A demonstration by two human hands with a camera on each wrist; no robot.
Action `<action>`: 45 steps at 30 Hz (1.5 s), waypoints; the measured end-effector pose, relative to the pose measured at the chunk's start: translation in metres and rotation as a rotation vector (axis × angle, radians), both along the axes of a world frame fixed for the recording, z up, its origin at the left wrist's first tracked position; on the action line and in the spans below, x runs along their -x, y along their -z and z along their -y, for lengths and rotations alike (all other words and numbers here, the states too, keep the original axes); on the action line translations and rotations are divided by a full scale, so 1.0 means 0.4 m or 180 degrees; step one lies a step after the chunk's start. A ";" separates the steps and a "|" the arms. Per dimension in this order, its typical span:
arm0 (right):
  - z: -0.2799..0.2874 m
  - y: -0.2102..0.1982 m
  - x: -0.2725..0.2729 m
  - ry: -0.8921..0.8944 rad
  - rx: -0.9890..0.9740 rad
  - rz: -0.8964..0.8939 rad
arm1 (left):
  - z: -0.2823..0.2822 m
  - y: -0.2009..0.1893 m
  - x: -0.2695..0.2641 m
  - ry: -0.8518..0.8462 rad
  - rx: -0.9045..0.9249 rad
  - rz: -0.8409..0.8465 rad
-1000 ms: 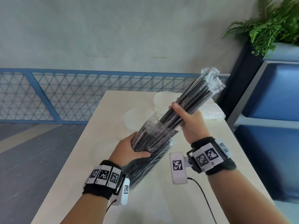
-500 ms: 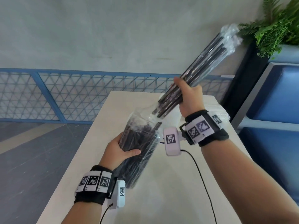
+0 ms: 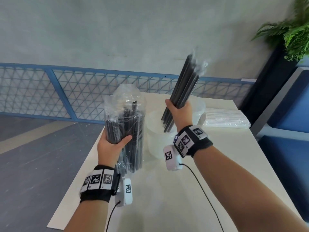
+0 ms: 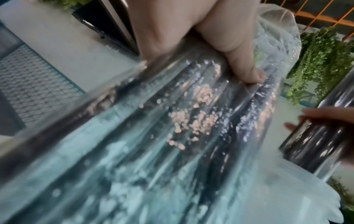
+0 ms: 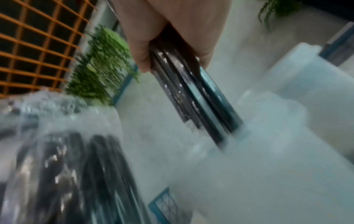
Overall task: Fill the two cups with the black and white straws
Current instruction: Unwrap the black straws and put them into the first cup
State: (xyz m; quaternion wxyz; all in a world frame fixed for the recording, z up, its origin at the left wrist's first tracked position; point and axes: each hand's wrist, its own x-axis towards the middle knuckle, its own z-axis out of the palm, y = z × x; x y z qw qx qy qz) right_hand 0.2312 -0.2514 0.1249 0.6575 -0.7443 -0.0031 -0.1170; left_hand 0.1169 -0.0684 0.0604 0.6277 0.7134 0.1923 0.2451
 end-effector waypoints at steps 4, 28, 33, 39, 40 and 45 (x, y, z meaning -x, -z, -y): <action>0.002 0.097 -0.003 0.0027 0.0716 -0.0261 | 0.025 0.005 -0.014 -0.0108 -0.0038 -0.0016; 0.189 0.155 0.042 0.0409 0.1912 -0.0946 | 0.103 0.035 -0.053 0.0488 -0.0122 0.0019; 0.147 0.034 0.113 0.0473 0.1428 0.1580 | 0.104 0.048 -0.064 0.0793 -0.0225 -0.0066; 0.084 -0.035 0.121 -0.1392 0.2279 0.0831 | 0.086 0.055 -0.056 0.1283 -0.0402 -0.0121; 0.077 -0.034 0.119 -0.1418 0.2261 0.0826 | 0.083 0.054 -0.053 0.1353 -0.0399 -0.0152; 0.020 -0.024 0.126 -0.1429 0.2721 0.1105 | 0.079 0.032 -0.046 0.1659 -0.0514 -0.0314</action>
